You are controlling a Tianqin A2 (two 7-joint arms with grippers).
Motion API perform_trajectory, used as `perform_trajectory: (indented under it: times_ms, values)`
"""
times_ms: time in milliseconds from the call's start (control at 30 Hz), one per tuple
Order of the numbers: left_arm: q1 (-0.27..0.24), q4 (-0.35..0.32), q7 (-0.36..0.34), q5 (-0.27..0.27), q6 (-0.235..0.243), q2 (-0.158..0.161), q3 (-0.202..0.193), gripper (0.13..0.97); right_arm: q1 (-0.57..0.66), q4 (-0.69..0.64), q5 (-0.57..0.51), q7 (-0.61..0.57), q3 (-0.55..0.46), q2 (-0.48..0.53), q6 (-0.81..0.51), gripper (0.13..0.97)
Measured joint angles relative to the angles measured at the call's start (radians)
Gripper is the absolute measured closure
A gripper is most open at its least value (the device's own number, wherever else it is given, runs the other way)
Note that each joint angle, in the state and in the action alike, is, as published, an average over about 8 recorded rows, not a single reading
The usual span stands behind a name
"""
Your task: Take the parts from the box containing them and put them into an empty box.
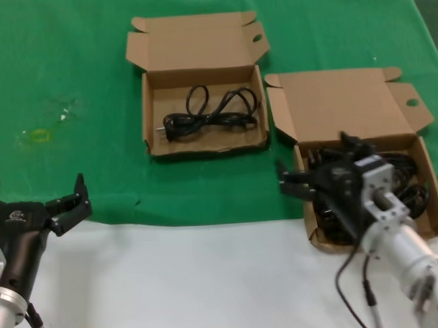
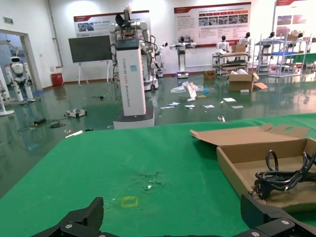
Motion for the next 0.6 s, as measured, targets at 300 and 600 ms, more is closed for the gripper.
perform_trajectory:
  times_ms: [300,600]
  values:
    - [0.0,0.0,0.0,0.0,0.0,0.0,0.0,0.132,-0.152,0.162,-0.039,0.089,0.124,0.033,0.055,0.129]
    - [0.0,0.0,0.0,0.0,0.0,0.0,0.0,0.132,-0.183,0.196,-0.047,0.107,0.15,0.04,0.067,0.129]
